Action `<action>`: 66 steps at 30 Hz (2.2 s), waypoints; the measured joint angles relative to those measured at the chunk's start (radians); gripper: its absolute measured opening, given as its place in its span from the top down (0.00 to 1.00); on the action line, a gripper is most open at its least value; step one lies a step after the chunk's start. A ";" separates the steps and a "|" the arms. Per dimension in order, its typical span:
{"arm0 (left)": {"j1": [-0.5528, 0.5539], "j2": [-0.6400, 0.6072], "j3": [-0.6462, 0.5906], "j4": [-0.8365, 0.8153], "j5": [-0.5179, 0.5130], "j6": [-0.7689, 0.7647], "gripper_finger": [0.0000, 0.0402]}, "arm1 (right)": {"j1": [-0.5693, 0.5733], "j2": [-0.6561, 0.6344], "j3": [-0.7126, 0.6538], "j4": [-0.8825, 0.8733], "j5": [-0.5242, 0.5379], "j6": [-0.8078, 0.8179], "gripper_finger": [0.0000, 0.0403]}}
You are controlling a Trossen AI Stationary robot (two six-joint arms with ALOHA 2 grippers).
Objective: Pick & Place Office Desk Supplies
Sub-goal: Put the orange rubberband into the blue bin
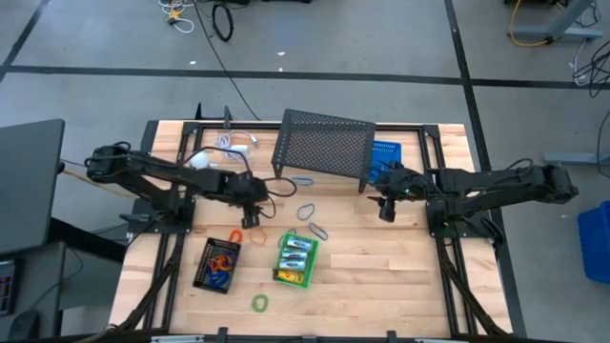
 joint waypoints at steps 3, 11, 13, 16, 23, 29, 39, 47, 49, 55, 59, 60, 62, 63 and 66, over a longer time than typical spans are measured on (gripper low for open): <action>0.022 0.038 0.000 -0.005 -0.004 0.027 0.55 | 0.000 0.002 0.000 -0.006 0.004 -0.008 0.49; 0.077 0.130 0.001 -0.018 -0.006 0.103 0.55 | 0.000 0.002 0.000 -0.004 0.005 -0.015 0.49; 0.089 0.146 0.004 -0.017 0.000 0.117 0.55 | 0.000 0.002 0.000 -0.003 0.005 -0.015 0.49; 0.100 0.159 0.004 -0.010 -0.001 0.139 0.55 | 0.000 0.002 0.000 -0.003 0.005 -0.015 0.49; 0.102 0.162 0.016 -0.009 -0.002 0.166 0.66 | 0.000 0.002 0.000 -0.003 0.005 -0.016 0.49; 0.102 0.165 0.019 0.011 0.001 0.176 0.85 | 0.000 0.002 0.000 -0.003 0.001 -0.016 0.49; 0.097 0.164 0.019 0.036 -0.012 0.174 0.99 | 0.000 0.002 0.000 -0.001 0.002 -0.016 0.49; 0.042 0.145 0.019 0.128 -0.020 0.166 0.99 | 0.000 0.002 -0.001 0.033 0.002 -0.017 0.49; 0.027 0.132 0.024 0.129 -0.043 0.165 0.99 | 0.000 0.002 -0.001 0.044 0.002 -0.019 0.49; -0.011 0.076 0.072 0.128 -0.072 0.169 1.00 | 0.001 0.003 -0.001 0.081 -0.064 -0.041 0.49; -0.038 0.047 0.126 0.127 -0.085 0.211 1.00 | 0.027 0.005 -0.001 0.177 -0.124 -0.109 0.49; -0.044 0.043 0.144 0.127 -0.087 0.226 1.00 | 0.035 0.007 -0.001 0.204 -0.130 -0.129 0.49; -0.049 0.036 0.179 0.137 -0.087 0.261 1.00 | 0.051 0.007 -0.001 0.245 -0.137 -0.174 0.49; -0.049 0.035 0.199 0.134 -0.084 0.278 1.00 | 0.057 0.009 -0.001 0.269 -0.148 -0.194 0.49; -0.045 0.035 0.253 0.167 -0.022 0.328 1.00 | 0.063 0.022 -0.001 0.340 -0.196 -0.232 0.49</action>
